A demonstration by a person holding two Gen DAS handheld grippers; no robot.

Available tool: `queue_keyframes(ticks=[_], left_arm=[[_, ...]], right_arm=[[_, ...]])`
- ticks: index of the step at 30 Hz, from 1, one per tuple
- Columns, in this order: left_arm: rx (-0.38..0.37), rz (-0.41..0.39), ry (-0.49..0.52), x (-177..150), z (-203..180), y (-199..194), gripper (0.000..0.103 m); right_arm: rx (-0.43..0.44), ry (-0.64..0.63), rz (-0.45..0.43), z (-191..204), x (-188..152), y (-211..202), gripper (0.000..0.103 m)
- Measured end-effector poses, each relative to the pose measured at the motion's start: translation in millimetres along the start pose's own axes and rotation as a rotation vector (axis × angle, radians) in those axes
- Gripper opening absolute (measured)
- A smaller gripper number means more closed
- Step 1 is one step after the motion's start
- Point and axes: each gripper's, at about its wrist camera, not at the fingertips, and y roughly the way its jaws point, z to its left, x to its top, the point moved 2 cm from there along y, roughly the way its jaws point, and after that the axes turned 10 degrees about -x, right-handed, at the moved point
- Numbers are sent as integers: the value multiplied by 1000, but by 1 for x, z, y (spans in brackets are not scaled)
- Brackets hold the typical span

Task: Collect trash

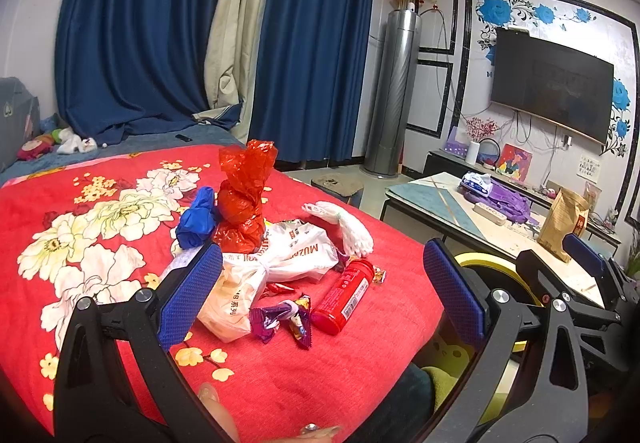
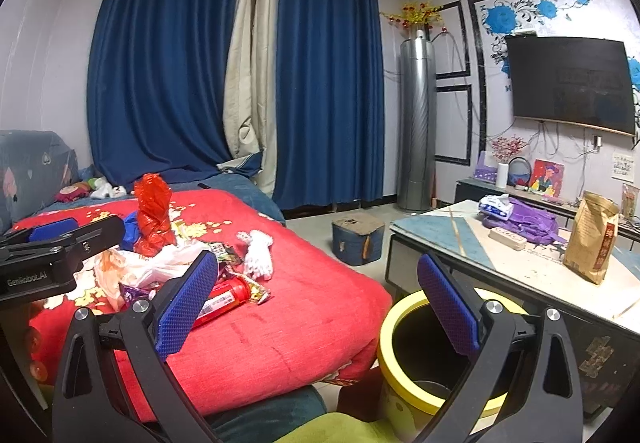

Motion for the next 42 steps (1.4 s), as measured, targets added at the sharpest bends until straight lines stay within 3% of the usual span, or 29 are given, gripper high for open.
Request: queue_keyframes(ticks=[12,17,27,37,42], left_arm=[[65,-10,-120,6,46,-6,92],[96,-23,-153,11,68,-9,92],[95,5,-152,37,85,10,92],[-39,107,-61,64,72,62,92],[-49,146,-10,72,63,83,92]], right_arm=[[212,-84,85,27,0,12,97],[259,-115,110,45,7,26,97],[255,-67,191,51,19,85,97],[216,-44,260,48,21,143,97],[227,-39,310,54,19,169,96]])
